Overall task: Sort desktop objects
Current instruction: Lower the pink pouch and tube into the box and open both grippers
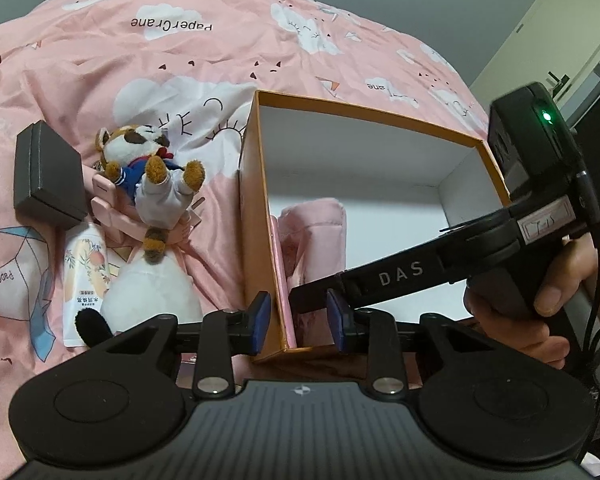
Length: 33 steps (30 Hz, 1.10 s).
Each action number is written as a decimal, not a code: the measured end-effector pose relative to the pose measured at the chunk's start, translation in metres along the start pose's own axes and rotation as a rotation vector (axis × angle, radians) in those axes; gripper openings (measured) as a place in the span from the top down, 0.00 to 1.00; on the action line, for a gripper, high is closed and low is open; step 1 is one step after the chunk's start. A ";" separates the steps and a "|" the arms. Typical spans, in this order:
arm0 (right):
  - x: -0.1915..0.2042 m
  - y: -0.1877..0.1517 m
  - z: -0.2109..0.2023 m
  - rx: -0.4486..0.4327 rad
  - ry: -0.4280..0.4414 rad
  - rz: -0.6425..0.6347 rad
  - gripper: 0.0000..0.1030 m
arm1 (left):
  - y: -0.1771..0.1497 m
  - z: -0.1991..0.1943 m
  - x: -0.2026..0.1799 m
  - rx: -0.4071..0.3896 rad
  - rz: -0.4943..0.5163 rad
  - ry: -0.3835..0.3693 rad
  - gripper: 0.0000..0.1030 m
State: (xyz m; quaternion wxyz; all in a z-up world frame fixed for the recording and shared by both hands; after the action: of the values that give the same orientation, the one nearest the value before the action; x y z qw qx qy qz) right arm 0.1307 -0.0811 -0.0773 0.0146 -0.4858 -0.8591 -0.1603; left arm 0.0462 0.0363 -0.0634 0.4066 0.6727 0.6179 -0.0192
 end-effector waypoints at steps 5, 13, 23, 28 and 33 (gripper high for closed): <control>-0.003 -0.004 -0.015 -0.081 0.008 0.006 0.51 | 0.000 0.001 0.000 0.005 0.000 0.004 0.67; -0.004 -0.007 -0.015 -0.152 -0.066 0.021 0.57 | -0.003 -0.005 0.001 -0.002 0.003 0.010 0.67; -0.032 0.004 -0.013 0.010 0.084 0.160 0.69 | -0.003 -0.010 0.009 -0.009 -0.025 0.012 0.67; -0.030 0.006 0.000 0.072 0.105 0.180 0.70 | -0.003 -0.005 0.006 0.006 -0.008 0.008 0.67; -0.012 0.003 0.014 0.058 0.071 0.131 0.70 | -0.004 -0.003 0.003 0.019 0.001 0.009 0.67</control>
State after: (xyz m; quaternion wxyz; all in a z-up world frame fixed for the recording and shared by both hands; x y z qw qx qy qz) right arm 0.1411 -0.0861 -0.0919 0.0695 -0.5343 -0.8288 -0.1511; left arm 0.0424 0.0401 -0.0652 0.3975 0.6770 0.6190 -0.0218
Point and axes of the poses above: each gripper's, at about its wrist camera, not at the fingertips, and z roughly the way its jaws point, x to its left, y to its top, the point moved 3 cm from there along z, roughly the way its jaws point, and after that the axes turned 14 degrees about -y, right-handed, at the moved point
